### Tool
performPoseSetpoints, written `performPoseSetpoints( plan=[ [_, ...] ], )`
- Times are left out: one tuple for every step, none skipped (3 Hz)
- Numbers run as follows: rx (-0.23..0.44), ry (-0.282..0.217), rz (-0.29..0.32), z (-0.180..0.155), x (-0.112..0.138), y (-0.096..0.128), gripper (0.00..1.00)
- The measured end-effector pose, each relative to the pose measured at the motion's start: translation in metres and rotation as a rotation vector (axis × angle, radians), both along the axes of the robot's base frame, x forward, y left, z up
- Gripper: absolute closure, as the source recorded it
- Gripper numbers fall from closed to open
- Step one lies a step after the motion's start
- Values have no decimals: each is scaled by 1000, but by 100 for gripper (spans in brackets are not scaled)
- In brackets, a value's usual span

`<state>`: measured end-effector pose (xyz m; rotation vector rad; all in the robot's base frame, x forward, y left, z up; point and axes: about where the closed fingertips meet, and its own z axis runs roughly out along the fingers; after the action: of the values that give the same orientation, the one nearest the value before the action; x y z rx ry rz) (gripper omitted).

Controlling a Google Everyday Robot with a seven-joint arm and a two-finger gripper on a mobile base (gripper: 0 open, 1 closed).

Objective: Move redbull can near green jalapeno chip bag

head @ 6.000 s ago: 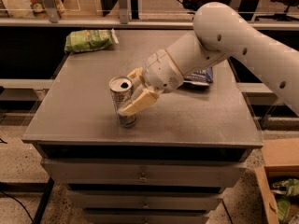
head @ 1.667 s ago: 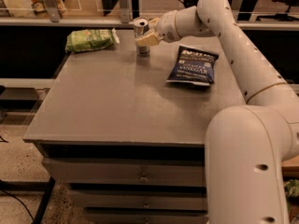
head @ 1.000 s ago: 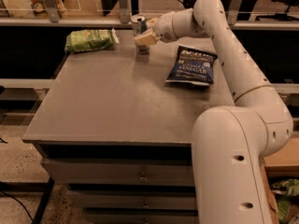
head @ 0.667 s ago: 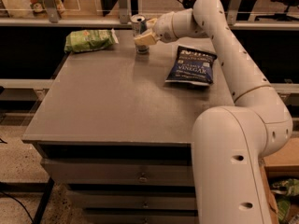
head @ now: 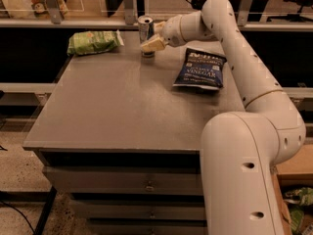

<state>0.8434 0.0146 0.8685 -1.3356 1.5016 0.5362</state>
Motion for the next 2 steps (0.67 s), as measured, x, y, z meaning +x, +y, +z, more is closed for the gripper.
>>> performPoseSetpoints(
  plan=[
    [0, 3, 4, -2, 0, 3, 0],
    [0, 3, 5, -2, 0, 4, 0]
  ],
)
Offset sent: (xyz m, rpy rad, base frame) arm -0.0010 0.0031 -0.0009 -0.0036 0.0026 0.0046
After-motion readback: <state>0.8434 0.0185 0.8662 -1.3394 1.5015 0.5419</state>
